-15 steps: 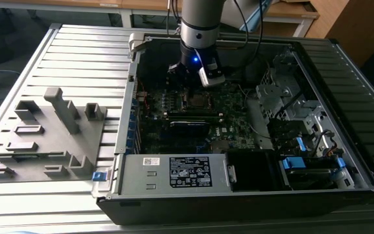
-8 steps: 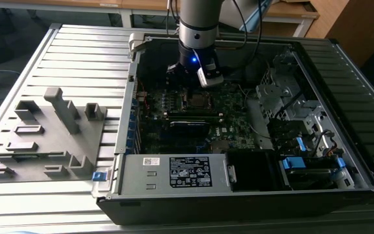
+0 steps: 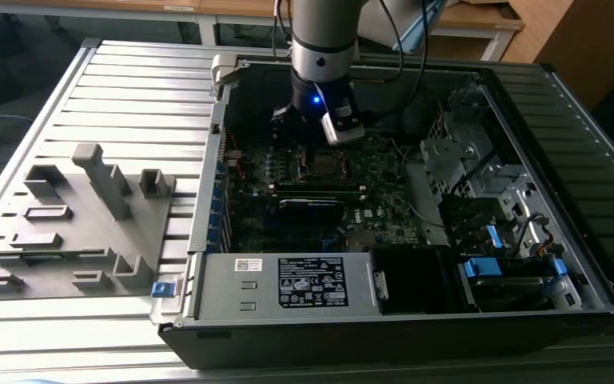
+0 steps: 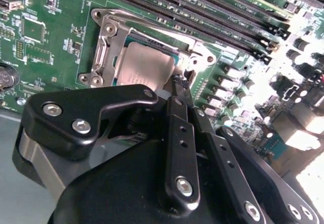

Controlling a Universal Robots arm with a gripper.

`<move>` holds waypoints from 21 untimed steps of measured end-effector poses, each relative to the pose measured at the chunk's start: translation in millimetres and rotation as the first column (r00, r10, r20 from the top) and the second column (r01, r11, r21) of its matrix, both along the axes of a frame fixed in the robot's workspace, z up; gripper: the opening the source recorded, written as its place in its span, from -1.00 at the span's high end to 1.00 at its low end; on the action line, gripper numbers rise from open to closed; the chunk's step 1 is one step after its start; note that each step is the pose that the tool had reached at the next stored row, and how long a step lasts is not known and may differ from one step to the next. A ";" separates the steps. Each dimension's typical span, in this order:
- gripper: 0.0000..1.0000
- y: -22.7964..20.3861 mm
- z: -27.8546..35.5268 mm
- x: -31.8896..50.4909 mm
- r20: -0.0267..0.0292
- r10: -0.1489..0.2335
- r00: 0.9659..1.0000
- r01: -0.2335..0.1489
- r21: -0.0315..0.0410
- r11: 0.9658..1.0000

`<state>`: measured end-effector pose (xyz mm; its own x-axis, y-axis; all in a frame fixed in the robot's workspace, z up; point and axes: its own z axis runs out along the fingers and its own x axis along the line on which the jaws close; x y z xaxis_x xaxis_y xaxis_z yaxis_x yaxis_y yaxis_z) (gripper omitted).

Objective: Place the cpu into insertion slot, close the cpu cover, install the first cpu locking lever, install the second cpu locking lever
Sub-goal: 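Close the cpu cover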

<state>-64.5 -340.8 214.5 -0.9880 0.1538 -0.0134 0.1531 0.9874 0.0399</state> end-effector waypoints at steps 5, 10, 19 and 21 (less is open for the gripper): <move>0.79 0.0 -0.1 0.0 0.000 0.003 1.000 -0.003 0.002 1.000; 0.79 0.0 -0.2 -1.0 0.000 0.028 1.000 -0.028 0.003 1.000; 0.79 0.0 -1.2 -1.4 0.001 0.071 0.997 -0.071 0.004 0.997; 0.79 0.0 -1.6 -1.7 0.003 0.075 0.997 -0.075 0.004 0.997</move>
